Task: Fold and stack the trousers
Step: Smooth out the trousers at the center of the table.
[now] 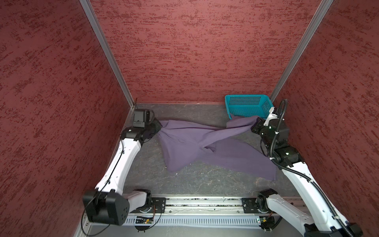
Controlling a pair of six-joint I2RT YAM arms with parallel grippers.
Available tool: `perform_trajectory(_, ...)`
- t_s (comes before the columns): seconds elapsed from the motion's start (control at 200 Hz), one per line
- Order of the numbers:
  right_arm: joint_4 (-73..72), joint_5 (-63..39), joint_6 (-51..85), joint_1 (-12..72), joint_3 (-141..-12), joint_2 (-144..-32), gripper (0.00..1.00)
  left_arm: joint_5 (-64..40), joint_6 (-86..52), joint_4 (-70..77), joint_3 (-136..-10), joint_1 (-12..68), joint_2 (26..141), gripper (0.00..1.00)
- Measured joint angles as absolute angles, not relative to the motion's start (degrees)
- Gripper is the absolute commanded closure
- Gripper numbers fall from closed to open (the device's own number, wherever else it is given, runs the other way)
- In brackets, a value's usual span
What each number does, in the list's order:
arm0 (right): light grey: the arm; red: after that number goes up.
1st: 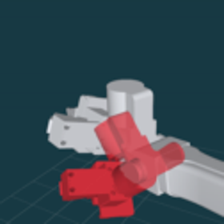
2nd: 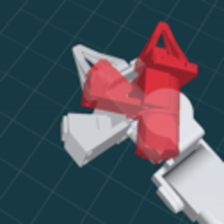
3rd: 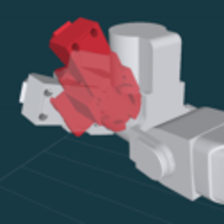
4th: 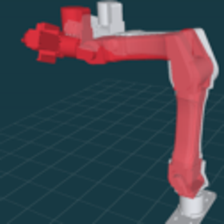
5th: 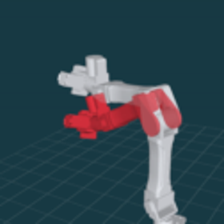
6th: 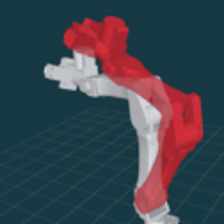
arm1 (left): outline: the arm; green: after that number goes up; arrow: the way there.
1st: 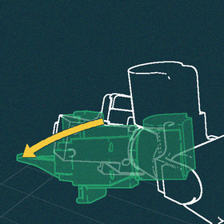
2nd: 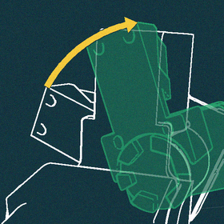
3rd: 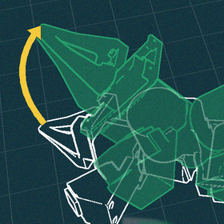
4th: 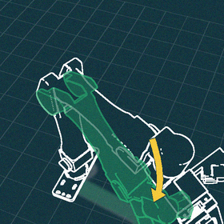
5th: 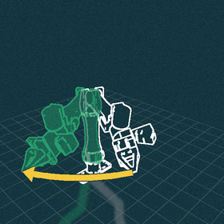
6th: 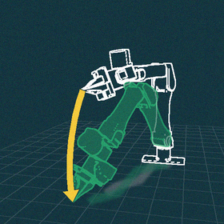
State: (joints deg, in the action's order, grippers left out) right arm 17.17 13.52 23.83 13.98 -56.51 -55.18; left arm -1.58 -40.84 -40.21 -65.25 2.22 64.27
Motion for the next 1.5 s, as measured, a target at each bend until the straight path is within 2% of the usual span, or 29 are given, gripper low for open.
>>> perform_trajectory(0.025,16.12,11.57,24.62,13.98,-56.66,-56.47,1.00,0.03,-40.58,-40.07,-64.45,1.39,62.61,0.70)
perform_trajectory(0.08,13.63,7.35,26.28,14.11,-56.80,-59.94,1.00,2.63,-40.36,-39.51,-62.24,-0.08,59.94,0.17)
perform_trajectory(0.1,12.75,5.72,27.05,14.33,-56.80,-61.65,1.00,3.20,-40.36,-39.29,-61.41,-0.69,59.48,0.04)
perform_trajectory(0.115,11.92,4.32,27.66,14.55,-56.80,-62.98,1.00,3.55,-40.36,-39.16,-60.88,-1.06,59.37,0.00)
perform_trajectory(0.23,8.10,-2.35,31.44,16.67,-54.87,-71.79,1.00,2.92,-40.56,-38.37,-58.13,-4.71,64.23,0.01)
perform_trajectory(0.336,7.49,-5.10,33.95,18.63,-49.58,-74.87,1.00,1.19,-40.66,-37.54,-56.62,-4.82,71.07,0.01)
perform_trajectory(0.681,7.99,-4.10,35.59,18.96,-39.38,-72.82,1.00,-0.56,-40.16,-33.85,-55.37,6.70,77.14,0.01)
perform_trajectory(0.882,7.75,-3.68,38.83,19.03,-29.61,-72.64,1.00,-1.89,-40.47,-30.55,-51.70,7.03,84.84,0.01)
perform_trajectory(1.037,9.74,-2.50,41.06,19.05,-25.02,-68.03,1.00,-3.81,-40.64,-29.50,-50.87,6.94,89.60,0.00)
perform_trajectory(1.287,12.36,-1.19,44.56,19.05,-22.33,-58.06,1.00,-4.64,-40.73,-27.81,-47.72,6.87,87.59,0.00)
perform_trajectory(1.498,17.89,-1.23,47.13,20.78,-20.64,-51.09,1.00,-6.13,-43.83,-29.76,-36.18,2.31,73.67,0.00)
